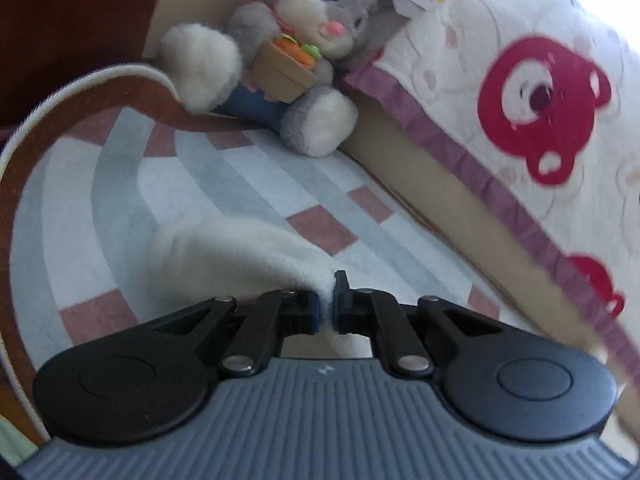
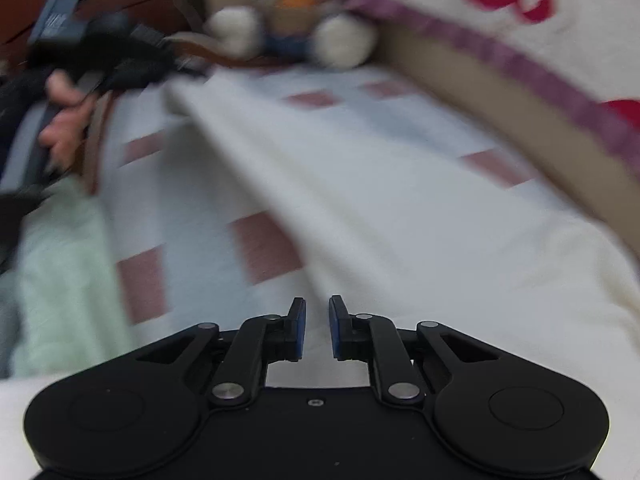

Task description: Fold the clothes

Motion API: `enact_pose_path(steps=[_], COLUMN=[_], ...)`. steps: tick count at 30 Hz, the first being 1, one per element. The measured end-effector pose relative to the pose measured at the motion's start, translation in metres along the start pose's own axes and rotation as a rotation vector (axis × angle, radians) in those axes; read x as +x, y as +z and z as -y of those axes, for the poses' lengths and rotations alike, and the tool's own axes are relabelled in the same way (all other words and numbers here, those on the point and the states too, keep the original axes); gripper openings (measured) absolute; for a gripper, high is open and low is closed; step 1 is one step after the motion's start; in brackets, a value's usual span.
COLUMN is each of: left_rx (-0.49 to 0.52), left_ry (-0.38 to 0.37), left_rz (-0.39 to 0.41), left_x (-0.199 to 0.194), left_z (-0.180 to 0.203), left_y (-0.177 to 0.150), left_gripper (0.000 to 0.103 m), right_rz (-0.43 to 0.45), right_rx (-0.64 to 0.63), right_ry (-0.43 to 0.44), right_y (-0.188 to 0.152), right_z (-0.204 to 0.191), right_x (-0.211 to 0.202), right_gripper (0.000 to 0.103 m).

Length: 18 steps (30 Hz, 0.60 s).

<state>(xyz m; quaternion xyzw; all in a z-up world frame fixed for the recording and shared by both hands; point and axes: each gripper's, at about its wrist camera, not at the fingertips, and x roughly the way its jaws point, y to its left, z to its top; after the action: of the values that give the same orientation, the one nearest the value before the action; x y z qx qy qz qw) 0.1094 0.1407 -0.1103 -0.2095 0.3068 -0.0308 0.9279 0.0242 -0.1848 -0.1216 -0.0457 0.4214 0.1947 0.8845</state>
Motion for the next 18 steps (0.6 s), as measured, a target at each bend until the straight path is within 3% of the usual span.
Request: enact_pose_path(steps=[2, 6, 9, 15, 18], left_rx=[0.01, -0.063, -0.169, -0.234, -0.205], left_ry=[0.042, 0.083, 0.079, 0.038, 0.029], left_rz=[-0.044, -0.116, -0.149, -0.167, -0.175], left_x=[0.008, 0.022, 0.027, 0.027, 0.027], left_z=[0.0, -0.017, -0.036, -0.052, -0.048], left_y=[-0.006, -0.025, -0.039, -0.048, -0.045], left_gripper=[0.006, 0.006, 0.006, 0.007, 0.006], right_rz=[0.002, 0.016, 0.066, 0.032, 0.037], right_rx=[0.041, 0.128, 0.195, -0.007, 0.008], right_ry=[0.006, 0.02, 0.009, -0.188, -0.267], right_y=[-0.003, -0.01, -0.021, -0.051, -0.058], right_z=[0.001, 0.005, 0.015, 0.015, 0.029], right_x=[-0.005, -0.019, -0.045, -0.07, -0.079], right_gripper=[0.008, 0.018, 0.039, 0.045, 0.054])
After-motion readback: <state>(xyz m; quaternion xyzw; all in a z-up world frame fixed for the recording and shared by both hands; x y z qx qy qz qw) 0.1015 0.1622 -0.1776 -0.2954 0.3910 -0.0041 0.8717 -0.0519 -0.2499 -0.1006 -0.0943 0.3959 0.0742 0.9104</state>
